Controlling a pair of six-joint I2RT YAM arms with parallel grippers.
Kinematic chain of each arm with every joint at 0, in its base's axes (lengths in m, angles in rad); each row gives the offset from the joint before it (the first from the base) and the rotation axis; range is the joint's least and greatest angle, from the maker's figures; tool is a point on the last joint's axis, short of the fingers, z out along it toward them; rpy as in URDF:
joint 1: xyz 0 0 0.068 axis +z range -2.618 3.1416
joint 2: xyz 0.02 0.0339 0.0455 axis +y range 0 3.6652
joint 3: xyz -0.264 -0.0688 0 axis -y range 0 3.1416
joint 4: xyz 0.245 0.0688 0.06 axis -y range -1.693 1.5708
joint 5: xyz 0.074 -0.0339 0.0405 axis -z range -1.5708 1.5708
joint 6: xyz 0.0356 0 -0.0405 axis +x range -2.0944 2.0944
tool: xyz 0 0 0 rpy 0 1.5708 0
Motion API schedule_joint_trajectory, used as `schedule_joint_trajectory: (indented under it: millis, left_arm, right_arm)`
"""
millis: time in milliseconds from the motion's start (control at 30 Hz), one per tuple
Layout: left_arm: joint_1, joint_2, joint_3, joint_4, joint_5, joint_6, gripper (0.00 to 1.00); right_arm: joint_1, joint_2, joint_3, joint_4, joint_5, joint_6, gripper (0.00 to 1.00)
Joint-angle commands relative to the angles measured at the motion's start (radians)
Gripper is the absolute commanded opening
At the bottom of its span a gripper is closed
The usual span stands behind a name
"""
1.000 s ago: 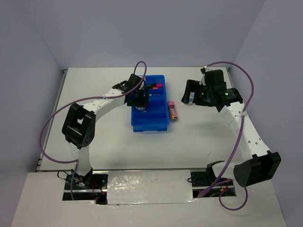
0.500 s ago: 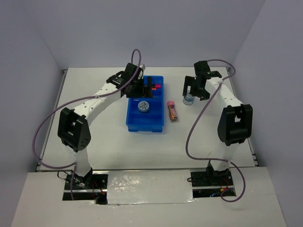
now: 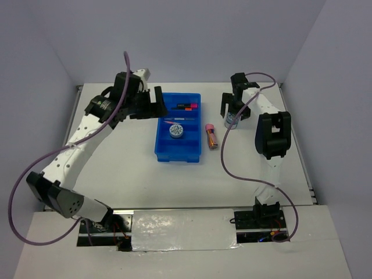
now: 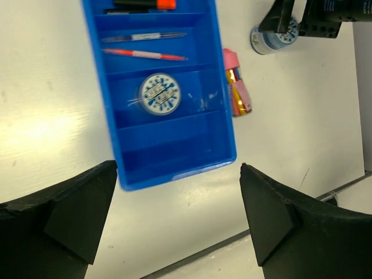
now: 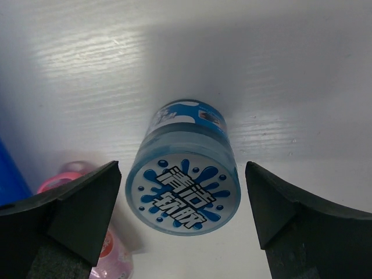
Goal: Sort the stationery into containers
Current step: Pick up the storage box at the center of the board.
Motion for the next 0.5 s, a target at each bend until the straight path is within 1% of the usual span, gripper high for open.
schedule_joint_trajectory:
  millis: [0, 33, 67, 100, 133, 167, 200, 233, 267, 333, 367, 433, 467]
  left_arm:
    - [0.038, -0.069, -0.051, -0.065, -0.015, 0.047, 0.99]
    - [0.043, -0.089, -0.059, -0.079, -0.015, 0.051, 0.99]
    - [0.052, -0.098, -0.067, -0.087, -0.015, 0.056, 0.99]
    - [0.057, -0.106, -0.082, -0.093, -0.015, 0.065, 0.99]
    - [0.061, -0.112, -0.09, -0.099, -0.015, 0.068, 0.99]
    - [0.069, -0.123, -0.096, -0.107, -0.015, 0.071, 0.99]
    - [0.072, -0.127, -0.108, -0.11, -0.015, 0.076, 0.99]
    - [0.074, -0.138, -0.114, -0.111, -0.015, 0.077, 0.99]
    - [0.078, -0.141, -0.125, -0.114, -0.018, 0.077, 0.99]
    - [0.081, -0.152, -0.136, -0.117, -0.054, 0.074, 0.99]
    - [0.086, -0.155, -0.145, -0.125, -0.08, 0.059, 0.99]
    - [0.087, -0.169, -0.157, -0.127, -0.113, 0.038, 0.99]
    - [0.094, -0.175, -0.172, -0.128, -0.152, 0.009, 0.99]
  right_arm:
    - [-0.005, -0.008, -0.006, -0.009, 0.027, -0.004, 0.94]
    - [-0.005, -0.012, -0.02, 0.0, 0.023, -0.004, 0.91]
    - [-0.003, -0.017, -0.031, 0.012, 0.015, -0.004, 0.7]
    - [-0.003, -0.023, -0.045, 0.012, 0.016, 0.006, 0.59]
    - [-0.003, -0.032, -0.057, 0.021, 0.015, 0.007, 0.52]
    - [-0.005, -0.044, -0.071, 0.046, 0.015, 0.01, 0.4]
    - [-0.005, -0.069, -0.092, 0.057, 0.007, 0.007, 0.33]
    - [-0.003, -0.083, -0.099, 0.07, 0.007, 0.006, 0.15]
    - [-0.003, -0.11, -0.094, 0.066, 0.018, 0.015, 0.02]
    - [-0.002, -0.162, -0.099, 0.08, 0.03, 0.019, 0.0]
    - [0.001, -0.24, -0.111, 0.089, 0.027, 0.024, 0.0]
    - [0.029, -0.332, -0.129, 0.13, 0.021, 0.03, 0.0]
    - [0.047, -0.428, -0.158, 0.149, 0.012, 0.027, 0.0]
